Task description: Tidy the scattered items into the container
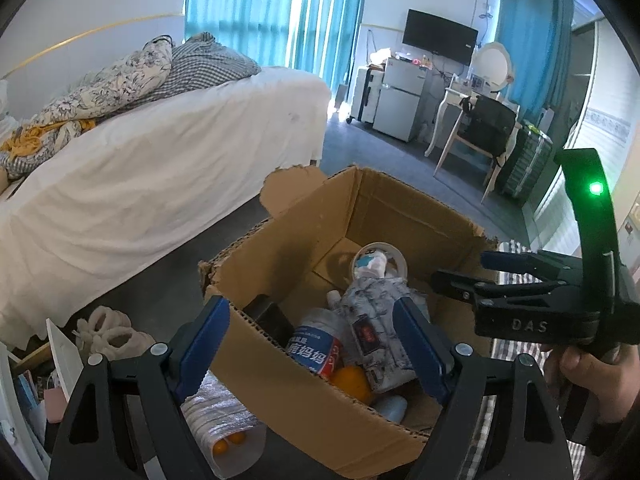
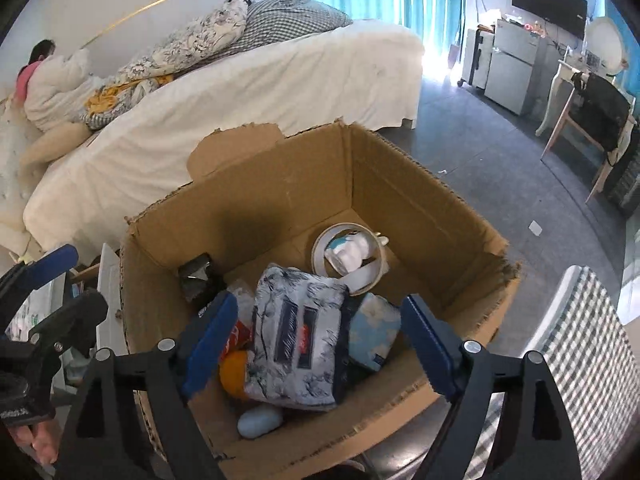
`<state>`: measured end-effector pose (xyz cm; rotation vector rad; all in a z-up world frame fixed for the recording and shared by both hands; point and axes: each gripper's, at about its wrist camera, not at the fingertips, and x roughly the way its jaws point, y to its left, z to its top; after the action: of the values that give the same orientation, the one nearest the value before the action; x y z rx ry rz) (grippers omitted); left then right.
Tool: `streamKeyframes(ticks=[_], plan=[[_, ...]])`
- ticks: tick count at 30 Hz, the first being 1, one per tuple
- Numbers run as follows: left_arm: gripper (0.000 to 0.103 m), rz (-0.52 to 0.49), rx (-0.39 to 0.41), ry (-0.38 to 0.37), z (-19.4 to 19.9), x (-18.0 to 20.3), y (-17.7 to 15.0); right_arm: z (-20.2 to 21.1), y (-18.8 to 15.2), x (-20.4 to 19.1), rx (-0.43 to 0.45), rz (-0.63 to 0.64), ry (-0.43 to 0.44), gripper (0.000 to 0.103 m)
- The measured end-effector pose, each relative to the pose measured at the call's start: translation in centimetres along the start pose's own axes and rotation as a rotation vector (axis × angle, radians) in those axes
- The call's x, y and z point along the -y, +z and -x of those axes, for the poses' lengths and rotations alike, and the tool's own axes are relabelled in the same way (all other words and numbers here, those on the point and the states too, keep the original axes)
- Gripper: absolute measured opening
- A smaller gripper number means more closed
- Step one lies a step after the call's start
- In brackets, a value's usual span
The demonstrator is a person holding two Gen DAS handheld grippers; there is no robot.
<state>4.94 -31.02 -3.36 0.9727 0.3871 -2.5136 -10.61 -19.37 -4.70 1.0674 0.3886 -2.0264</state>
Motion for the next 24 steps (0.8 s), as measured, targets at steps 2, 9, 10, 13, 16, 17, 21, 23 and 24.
streamKeyframes(ticks=[2, 9, 10, 13, 16, 17, 21, 23, 24], plan=[[0.092, -0.012, 0.008, -0.007, 0.3, 0.6, 0.2, 1.0, -0.3, 0.6, 0.016, -0.022, -0.009, 0.084], [0.103, -0.054, 0.038, -0.048, 1.5, 4.2, 0.8, 5.9, -2.8, 4.6, 0.048, -0.114, -0.106, 0.088], [0.103, -0.062, 0.042, -0.063, 1.6, 5.0, 0.9, 6.9, -3.4, 5.4, 0.055, -0.133, -0.128, 0.088], [0.103, -0.107, 0.049, -0.092, 2.1, 7.7, 0.8, 9.8, -5.3, 7.6, 0.086, -0.189, -0.195, 0.088], [0.103, -0.163, 0.053, -0.128, 2.5, 11.0, 0.6, 13.2, -7.7, 9.6, 0.121, -0.239, -0.278, 0.091], [0.103, -0.176, 0.053, -0.140, 2.6, 12.0, 0.5, 14.2, -8.5, 10.2, 0.131, -0.255, -0.304, 0.092], [0.103, -0.235, 0.052, -0.189, 3.3, 16.4, -0.2, 18.7, -12.2, 12.6, 0.162, -0.321, -0.422, 0.097], [0.103, -0.260, 0.055, -0.215, 3.7, 18.6, -0.7, 20.3, -13.9, 13.6, 0.163, -0.357, -0.452, 0.097], [0.103, -0.267, 0.055, -0.227, 3.8, 19.6, -0.9, 21.3, -14.9, 14.2, 0.162, -0.381, -0.465, 0.097]])
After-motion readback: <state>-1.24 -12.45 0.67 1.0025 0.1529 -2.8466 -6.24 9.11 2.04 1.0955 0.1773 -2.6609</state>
